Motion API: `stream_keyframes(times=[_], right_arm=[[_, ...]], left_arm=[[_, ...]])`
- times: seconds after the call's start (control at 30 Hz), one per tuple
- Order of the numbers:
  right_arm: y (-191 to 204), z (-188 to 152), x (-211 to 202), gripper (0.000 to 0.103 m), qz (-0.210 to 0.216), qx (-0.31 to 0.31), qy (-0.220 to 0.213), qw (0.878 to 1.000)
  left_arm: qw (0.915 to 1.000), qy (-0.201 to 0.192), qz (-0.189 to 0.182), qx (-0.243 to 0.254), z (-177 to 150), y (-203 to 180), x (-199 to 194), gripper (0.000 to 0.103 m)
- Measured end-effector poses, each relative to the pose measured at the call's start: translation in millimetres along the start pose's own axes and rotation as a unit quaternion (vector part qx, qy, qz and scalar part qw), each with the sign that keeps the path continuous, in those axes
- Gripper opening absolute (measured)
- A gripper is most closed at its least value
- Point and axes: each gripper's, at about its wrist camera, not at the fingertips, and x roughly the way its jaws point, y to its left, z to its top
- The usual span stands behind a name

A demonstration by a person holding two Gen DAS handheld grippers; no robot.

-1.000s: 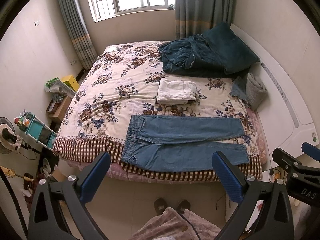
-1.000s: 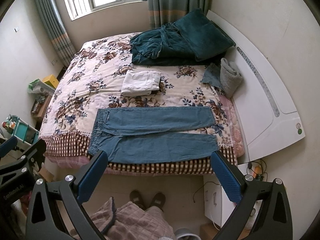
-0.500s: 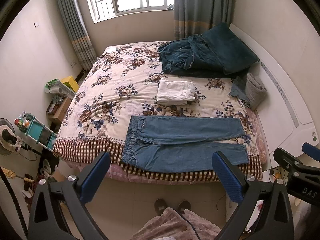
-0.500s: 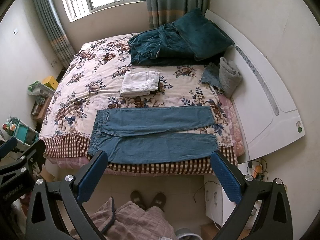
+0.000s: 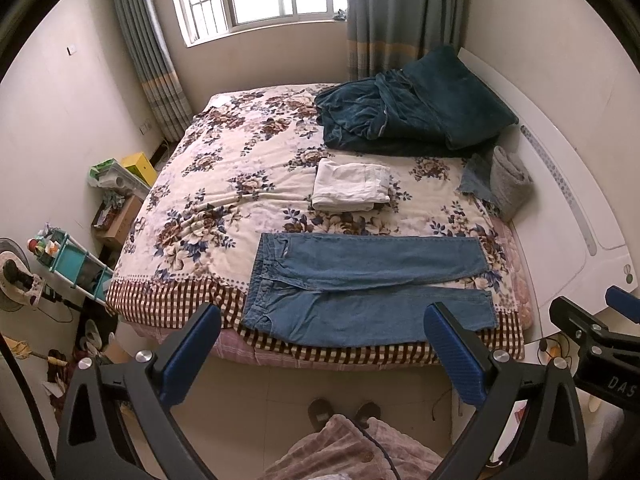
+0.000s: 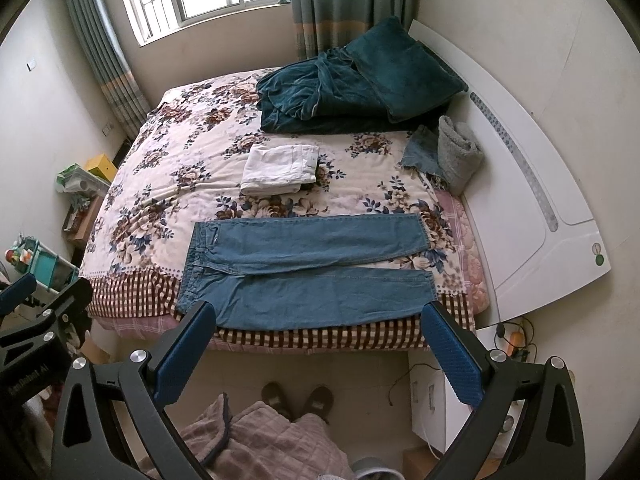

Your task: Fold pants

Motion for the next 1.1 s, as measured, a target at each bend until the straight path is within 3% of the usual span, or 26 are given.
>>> stream_keyframes(times=[0.8, 0.93, 1.1], right_arm=[[-6.6, 9.7, -6.2, 0.103, 0.005, 0.009, -0.003, 1.000], [-14.3, 17.2, 17.1, 0.103, -0.005, 0.026, -0.013, 1.000], [-30.6, 33.8, 81.0, 0.103, -0.018, 0.044, -0.009, 0.999]], left_arm=[[0.9999, -0.011, 0.008, -0.011, 9.8, 8.3, 4.0, 0.103], [0.9988, -0.024, 0.028, -0.032, 14.3, 7.6, 32.9, 0.103], [0.9976, -0.023, 0.054, -0.038, 13.2, -6.8, 82.2, 0.103]])
